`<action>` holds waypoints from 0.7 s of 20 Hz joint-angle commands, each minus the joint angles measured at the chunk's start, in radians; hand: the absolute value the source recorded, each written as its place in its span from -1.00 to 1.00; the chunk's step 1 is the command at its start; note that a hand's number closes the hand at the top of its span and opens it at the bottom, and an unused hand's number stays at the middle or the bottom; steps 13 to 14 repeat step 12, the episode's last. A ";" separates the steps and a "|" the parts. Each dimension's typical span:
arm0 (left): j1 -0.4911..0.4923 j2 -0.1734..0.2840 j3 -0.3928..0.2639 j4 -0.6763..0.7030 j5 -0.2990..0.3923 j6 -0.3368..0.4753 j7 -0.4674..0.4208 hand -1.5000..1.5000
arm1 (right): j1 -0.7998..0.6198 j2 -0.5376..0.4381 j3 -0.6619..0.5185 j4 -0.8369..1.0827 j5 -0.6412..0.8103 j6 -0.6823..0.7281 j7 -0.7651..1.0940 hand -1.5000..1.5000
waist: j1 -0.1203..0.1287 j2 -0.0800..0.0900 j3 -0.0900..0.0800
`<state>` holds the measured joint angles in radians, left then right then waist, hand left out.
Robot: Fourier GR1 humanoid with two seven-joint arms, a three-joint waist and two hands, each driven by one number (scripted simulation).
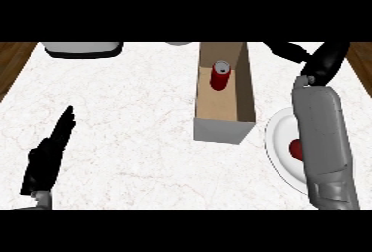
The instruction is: Pick the can from the plate and place it in the cardboard box
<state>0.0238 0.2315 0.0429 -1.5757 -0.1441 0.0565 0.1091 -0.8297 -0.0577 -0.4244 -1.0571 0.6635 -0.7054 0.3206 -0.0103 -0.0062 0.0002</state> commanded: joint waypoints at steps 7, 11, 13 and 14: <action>0.042 -0.051 -0.021 0.021 -0.038 0.042 -0.041 0.00 | 0.448 -0.069 -0.047 -0.585 -0.183 0.184 0.043 -1.00 | -0.026 -0.004 -0.001; 0.009 -0.017 0.022 0.038 -0.007 0.009 -0.042 0.00 | 0.642 -0.131 -0.112 -0.745 -0.330 0.333 0.030 -1.00 | -0.018 0.001 0.000; 0.028 -0.014 0.009 0.005 -0.008 -0.004 -0.026 0.00 | 0.693 -0.143 -0.118 -0.797 -0.359 0.382 0.034 -1.00 | -0.017 -0.001 0.000; 0.028 -0.014 0.009 0.005 -0.008 -0.004 -0.026 0.00 | 0.693 -0.143 -0.118 -0.797 -0.359 0.382 0.034 -1.00 | -0.017 -0.001 0.000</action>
